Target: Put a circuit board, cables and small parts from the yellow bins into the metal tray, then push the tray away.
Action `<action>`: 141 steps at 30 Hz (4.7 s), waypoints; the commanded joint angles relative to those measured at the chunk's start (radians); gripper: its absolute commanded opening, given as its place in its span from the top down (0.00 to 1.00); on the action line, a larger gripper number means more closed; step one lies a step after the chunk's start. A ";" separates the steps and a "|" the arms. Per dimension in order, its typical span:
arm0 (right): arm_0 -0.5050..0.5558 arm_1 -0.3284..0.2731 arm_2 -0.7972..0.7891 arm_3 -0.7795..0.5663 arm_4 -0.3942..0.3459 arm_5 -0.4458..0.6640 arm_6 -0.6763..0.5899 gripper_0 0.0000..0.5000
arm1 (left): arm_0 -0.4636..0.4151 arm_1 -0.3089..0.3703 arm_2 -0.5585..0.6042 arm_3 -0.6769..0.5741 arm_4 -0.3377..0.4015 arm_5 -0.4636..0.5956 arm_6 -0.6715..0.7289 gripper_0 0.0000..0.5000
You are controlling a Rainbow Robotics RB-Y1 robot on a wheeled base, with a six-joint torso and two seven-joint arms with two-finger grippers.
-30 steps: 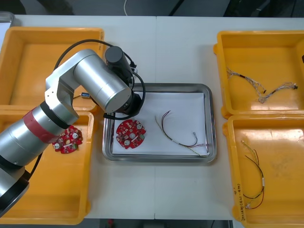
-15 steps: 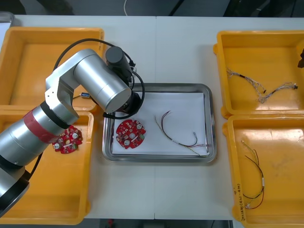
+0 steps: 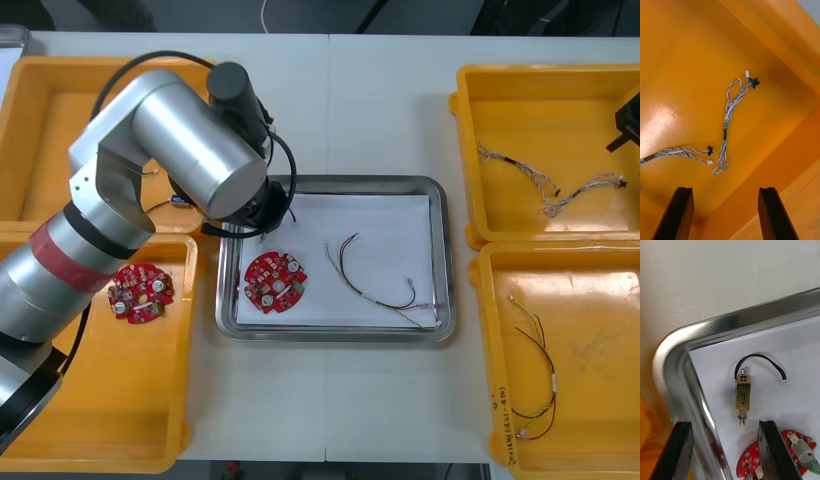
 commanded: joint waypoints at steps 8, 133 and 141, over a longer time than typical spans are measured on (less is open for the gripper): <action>-0.069 0.007 -0.012 0.104 0.043 -0.160 -0.107 0.00 | -0.050 0.025 0.219 -0.120 0.052 0.177 -0.177 0.00; 0.106 0.028 0.070 0.316 -0.095 -0.450 -0.231 1.00 | -0.191 0.143 0.533 0.759 0.051 -0.418 -0.934 1.00; 0.106 0.002 0.062 0.153 -0.089 -0.296 -0.208 1.00 | -0.191 0.172 0.571 0.659 0.044 -0.274 -0.911 1.00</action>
